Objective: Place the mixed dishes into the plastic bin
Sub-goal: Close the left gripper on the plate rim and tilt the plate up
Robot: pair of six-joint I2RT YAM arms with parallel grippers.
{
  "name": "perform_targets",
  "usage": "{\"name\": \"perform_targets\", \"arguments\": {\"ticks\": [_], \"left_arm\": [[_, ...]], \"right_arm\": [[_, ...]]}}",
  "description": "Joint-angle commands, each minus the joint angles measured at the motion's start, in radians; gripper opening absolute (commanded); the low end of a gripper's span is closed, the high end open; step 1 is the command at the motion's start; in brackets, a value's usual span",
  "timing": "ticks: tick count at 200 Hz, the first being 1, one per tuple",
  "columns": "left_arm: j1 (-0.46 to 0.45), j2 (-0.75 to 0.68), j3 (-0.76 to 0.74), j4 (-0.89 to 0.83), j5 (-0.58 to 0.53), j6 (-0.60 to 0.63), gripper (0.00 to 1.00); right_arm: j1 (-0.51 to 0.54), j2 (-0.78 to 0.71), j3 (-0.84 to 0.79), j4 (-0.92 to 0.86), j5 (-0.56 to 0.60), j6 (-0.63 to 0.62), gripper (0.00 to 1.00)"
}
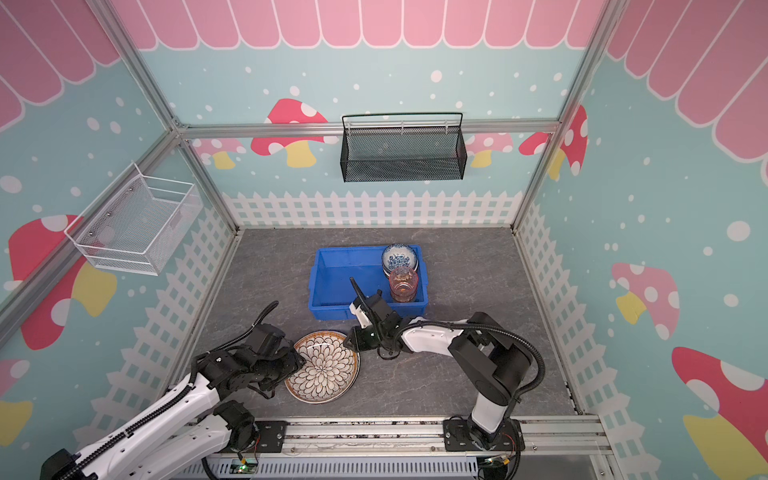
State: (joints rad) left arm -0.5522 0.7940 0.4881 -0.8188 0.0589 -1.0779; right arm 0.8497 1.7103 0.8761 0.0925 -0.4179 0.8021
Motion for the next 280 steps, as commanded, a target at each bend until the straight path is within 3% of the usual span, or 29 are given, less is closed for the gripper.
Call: {"name": "perform_targets", "arguments": {"ticks": [1,216,280], "left_arm": [[-0.014,-0.003,0.009,0.196,0.091,-0.036,0.62],[-0.013,-0.028,-0.016,0.257,0.110,-0.053,0.08],[-0.014,-0.045,-0.019,0.261,0.104,-0.060,0.00]], "right_arm": [[0.017,0.022,0.003,0.035,-0.061,0.006,0.28],[0.002,-0.002,0.019,0.025,-0.056,-0.016,0.28],[-0.008,-0.063,0.029,-0.034,-0.013,-0.050,0.30]]}}
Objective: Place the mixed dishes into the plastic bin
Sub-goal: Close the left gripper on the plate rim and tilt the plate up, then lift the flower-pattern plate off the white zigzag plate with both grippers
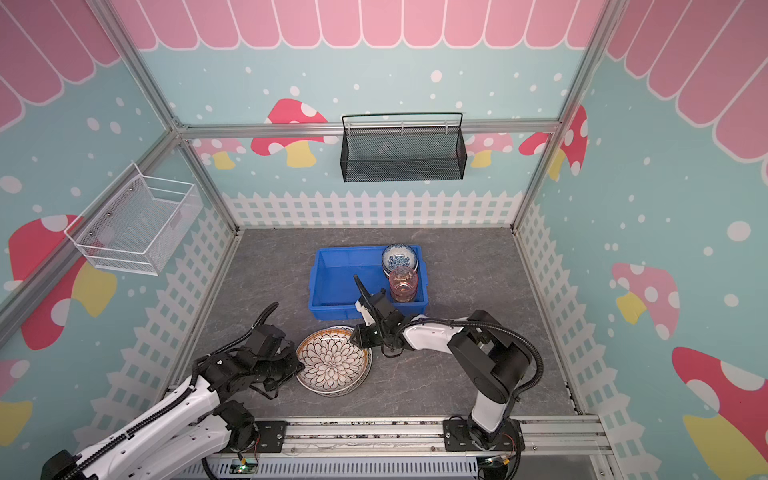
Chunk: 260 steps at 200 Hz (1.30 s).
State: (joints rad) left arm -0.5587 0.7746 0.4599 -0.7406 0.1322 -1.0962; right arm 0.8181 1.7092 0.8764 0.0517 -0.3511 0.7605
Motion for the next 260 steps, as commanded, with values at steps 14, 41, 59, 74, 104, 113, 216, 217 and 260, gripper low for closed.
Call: {"name": "perform_targets", "arguments": {"ticks": [14,41,59,74,104,113,216,217,260], "left_arm": [[-0.007,-0.032,0.005,0.190,0.030,-0.043,0.00],[-0.006,-0.041,-0.006,0.207,0.029,-0.048,0.00],[-0.006,-0.050,-0.013,0.216,0.029,-0.050,0.00],[-0.007,-0.059,-0.018,0.228,0.029,-0.048,0.00],[-0.006,-0.081,-0.028,0.244,0.028,-0.045,0.00],[-0.006,-0.087,-0.029,0.244,0.025,-0.043,0.00],[-0.007,-0.118,-0.029,0.283,0.044,-0.008,0.00],[-0.007,-0.119,-0.029,0.283,0.046,-0.007,0.00],[-0.006,-0.138,-0.011,0.277,0.079,0.054,0.00]], "right_arm": [[0.017,-0.079,0.029,-0.003,-0.072,-0.014,0.32],[0.009,-0.114,0.031,-0.024,-0.057,-0.025,0.37],[0.003,-0.142,0.032,-0.042,-0.047,-0.032,0.47],[-0.003,-0.168,0.031,-0.053,-0.031,-0.037,0.56],[-0.021,-0.217,0.023,-0.088,0.001,-0.042,0.70],[-0.028,-0.227,0.020,-0.096,0.005,-0.044,0.71],[-0.090,-0.310,-0.027,-0.122,0.001,-0.046,0.74],[-0.091,-0.312,-0.027,-0.123,0.001,-0.046,0.75],[-0.127,-0.358,-0.022,-0.202,-0.057,-0.058,0.90]]}}
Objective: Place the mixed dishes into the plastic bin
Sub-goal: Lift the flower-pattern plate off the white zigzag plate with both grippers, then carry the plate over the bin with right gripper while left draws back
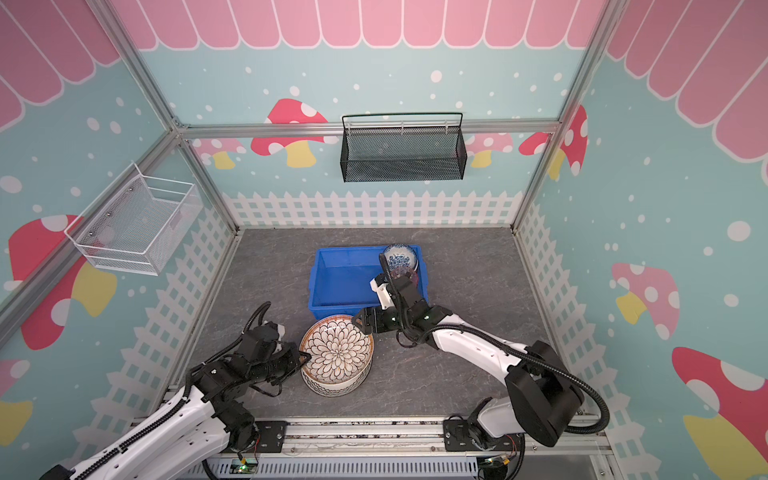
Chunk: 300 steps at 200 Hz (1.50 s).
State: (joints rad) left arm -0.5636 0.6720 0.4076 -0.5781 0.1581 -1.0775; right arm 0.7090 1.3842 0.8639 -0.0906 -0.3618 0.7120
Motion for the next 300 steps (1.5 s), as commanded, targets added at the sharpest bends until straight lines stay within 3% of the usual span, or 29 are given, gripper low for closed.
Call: {"name": "perform_targets", "arguments": {"ticks": [1,64,102,135,170,256,300], "left_arm": [[-0.001,-0.035,0.042,0.115,0.056,0.037,0.00],[-0.001,-0.031,0.114,0.113,0.108,0.150,0.00],[-0.002,0.012,0.162,0.135,0.137,0.194,0.00],[-0.002,0.061,0.190,0.170,0.149,0.209,0.00],[-0.001,0.098,0.226,0.185,0.147,0.234,0.00],[-0.001,0.171,0.263,0.230,0.161,0.276,0.00],[-0.001,0.198,0.263,0.243,0.143,0.282,0.00]], "right_arm": [[-0.018,-0.034,-0.009,-0.062,-0.049,-0.010,0.90],[-0.061,-0.139,0.045,-0.305,-0.125,-0.092,0.93],[-0.079,-0.175,0.028,-0.351,-0.197,-0.117,0.88],[-0.081,-0.158,0.023,-0.348,-0.232,-0.131,0.79],[-0.085,-0.147,0.028,-0.341,-0.229,-0.140,0.63],[-0.136,-0.133,0.023,-0.307,-0.244,-0.144,0.40],[-0.173,-0.143,0.001,-0.270,-0.267,-0.129,0.22]]}}
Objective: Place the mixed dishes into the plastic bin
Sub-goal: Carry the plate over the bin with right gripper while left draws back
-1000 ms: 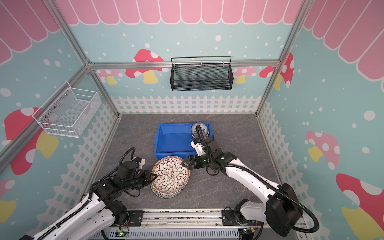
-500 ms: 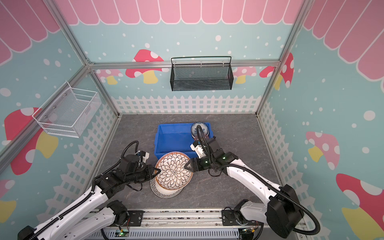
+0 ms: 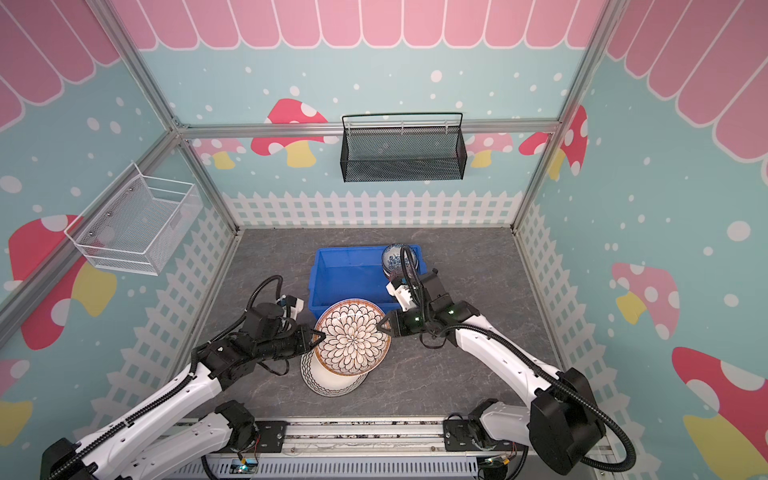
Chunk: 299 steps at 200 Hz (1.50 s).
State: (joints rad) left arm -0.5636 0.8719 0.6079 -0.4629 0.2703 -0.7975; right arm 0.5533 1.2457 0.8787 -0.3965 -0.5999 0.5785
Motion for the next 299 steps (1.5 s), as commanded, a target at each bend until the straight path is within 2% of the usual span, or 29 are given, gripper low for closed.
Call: {"name": "perform_targets", "arguments": {"ticks": [1,35,44,73,88,112,159,197,213,230,254,299], "left_arm": [[-0.001,-0.002,0.062,0.128,0.030,0.002,0.00],[0.000,0.024,0.067,0.159,0.037,-0.006,0.00],[-0.001,0.028,0.070,0.163,0.035,-0.007,0.00],[-0.002,0.039,0.076,0.170,0.026,-0.007,0.00],[-0.001,0.045,0.076,0.171,0.024,-0.008,0.04],[-0.001,0.045,0.074,0.171,0.014,-0.012,0.16],[0.012,0.024,0.100,0.126,-0.029,0.010,0.51],[0.072,0.013,0.158,0.038,-0.052,0.052,0.78],[0.118,-0.005,0.169,0.016,-0.051,0.057,0.85],[0.191,-0.021,0.180,-0.003,-0.042,0.063,0.89],[0.273,-0.031,0.204,-0.033,-0.011,0.087,0.89],[0.360,-0.027,0.231,-0.065,0.028,0.117,0.90]], "right_arm": [[-0.018,-0.005,-0.015,0.037,-0.030,0.005,0.21],[-0.034,-0.012,-0.021,0.066,-0.031,0.026,0.07],[-0.036,-0.013,-0.021,0.074,-0.033,0.034,0.00],[-0.041,-0.014,-0.014,0.111,-0.043,0.064,0.00],[-0.041,-0.013,-0.006,0.127,-0.042,0.084,0.00],[-0.043,-0.013,0.013,0.150,-0.033,0.124,0.00],[-0.044,-0.019,0.042,0.208,0.015,0.238,0.00],[-0.044,0.006,0.097,0.220,0.046,0.302,0.00],[-0.043,0.012,0.105,0.245,0.054,0.334,0.00],[-0.043,0.014,0.104,0.273,0.069,0.363,0.00],[-0.042,0.030,0.128,0.271,0.096,0.373,0.00],[-0.036,0.083,0.205,0.224,0.165,0.372,0.00]]}}
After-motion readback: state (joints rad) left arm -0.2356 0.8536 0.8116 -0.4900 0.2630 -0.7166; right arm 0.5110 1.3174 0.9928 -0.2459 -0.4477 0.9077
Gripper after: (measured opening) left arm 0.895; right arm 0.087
